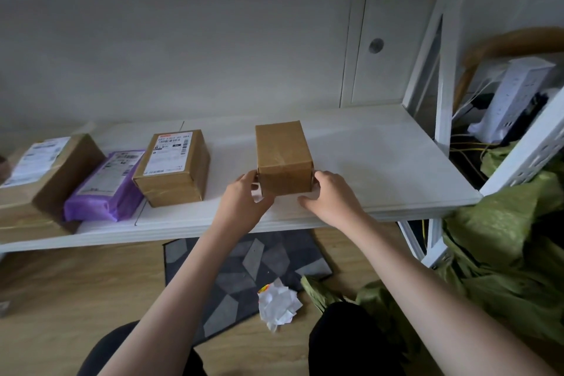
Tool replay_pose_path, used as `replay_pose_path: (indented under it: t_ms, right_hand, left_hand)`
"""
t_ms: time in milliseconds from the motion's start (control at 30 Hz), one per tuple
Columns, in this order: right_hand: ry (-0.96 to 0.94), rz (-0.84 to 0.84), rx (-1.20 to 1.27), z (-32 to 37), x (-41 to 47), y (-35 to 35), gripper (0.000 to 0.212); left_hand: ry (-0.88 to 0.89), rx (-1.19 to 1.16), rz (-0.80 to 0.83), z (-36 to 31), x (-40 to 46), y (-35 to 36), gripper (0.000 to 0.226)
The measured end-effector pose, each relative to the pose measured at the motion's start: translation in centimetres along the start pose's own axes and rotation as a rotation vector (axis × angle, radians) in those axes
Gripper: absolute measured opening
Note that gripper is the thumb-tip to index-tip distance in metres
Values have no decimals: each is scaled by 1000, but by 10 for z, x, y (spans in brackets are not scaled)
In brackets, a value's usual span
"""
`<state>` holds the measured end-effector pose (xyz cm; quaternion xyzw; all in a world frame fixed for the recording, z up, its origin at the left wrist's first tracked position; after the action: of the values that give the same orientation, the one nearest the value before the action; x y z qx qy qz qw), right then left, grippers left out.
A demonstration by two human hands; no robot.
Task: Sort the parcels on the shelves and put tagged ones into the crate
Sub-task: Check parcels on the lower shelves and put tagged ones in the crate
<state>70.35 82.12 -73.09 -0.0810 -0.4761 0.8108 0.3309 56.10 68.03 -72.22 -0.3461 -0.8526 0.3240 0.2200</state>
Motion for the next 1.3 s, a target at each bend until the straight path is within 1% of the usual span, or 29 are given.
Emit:
replay_pose_path:
  t_ms: [67,133,233,300,367,400,533,600,667,733,800,867,933,1000,1067,1100,1133,1200,1233,1300]
  right_hand:
    - [7,-25,22,-5,-2,-1,37]
    - [13,-59,28,-9,-5,-7,41]
    - [17,-85,45,-11,-9,-18,55]
    - [9,-96,111,-7,-10,-25,59]
    - [9,-79,172,0,-10,-29,64]
    - [11,-71,182,4,-10,-31,67]
    - [-2,-116,213,16,-10,-36,69]
    - [-8,-126,239,23,-10,-35,67]
    - [-5,-122,266,27,-11,-29,65]
    - [-23,-105,264,29,-11,-20,52]
    - [-42,-79,245,26,-10,-10,37]
    - [-32,-65,252,21,-7,-5,32]
    - [-8,-29,253,18,-2,-1,39]
    - [18,27,223,15,7,3,54]
    - [35,73,194,15,16,4,66]
    - [35,82,193,17,21,3,68]
    - [31,85,197,18,26,2,68]
    - [4,78,190,22,32,0,62]
    - [-10,62,172,24,33,0,59]
    - [-56,-23,107,28,31,-1,58]
  left_hand:
    - [-33,-26,3,-2,0,3,37]
    - [-60,-107,2,-5,-2,6,40]
    - [-159,-385,17,-5,-3,11,50]
    - [-201,-469,22,-4,-3,11,55]
    - [-194,-424,29,-2,-3,10,65]
    - [-187,-389,29,0,-3,9,65]
    - [-146,-247,-40,12,-4,-1,41]
    - [-94,-191,-64,16,-3,-5,33]
    - [-74,-153,-62,20,-1,-6,30]
    - [-87,-153,-48,23,2,-6,35]
    - [-94,-158,-27,23,5,-7,47]
    - [-63,-170,11,20,7,-7,52]
    - [-4,-177,73,15,8,-6,55]
    - [40,-154,131,12,14,-4,60]
    - [51,-93,156,10,23,-3,69]
    - [47,-68,160,9,28,-3,73]
    - [40,-55,161,9,34,-2,75]
    - [37,-20,140,8,41,-1,72]
    - [43,-5,108,9,41,-1,71]
    - [90,9,2,9,36,-3,71]
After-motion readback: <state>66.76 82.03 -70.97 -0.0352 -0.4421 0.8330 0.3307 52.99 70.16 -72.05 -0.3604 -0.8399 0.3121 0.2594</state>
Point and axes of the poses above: each hand's wrist, its own x-axis towards the middle knuckle, its own y-axis out of the palm, z = x × y, the point moved 3 cm from there along x, towards the middle knuckle, and after that the axes turned 5 degrees about -y, right-handed, at the moved point
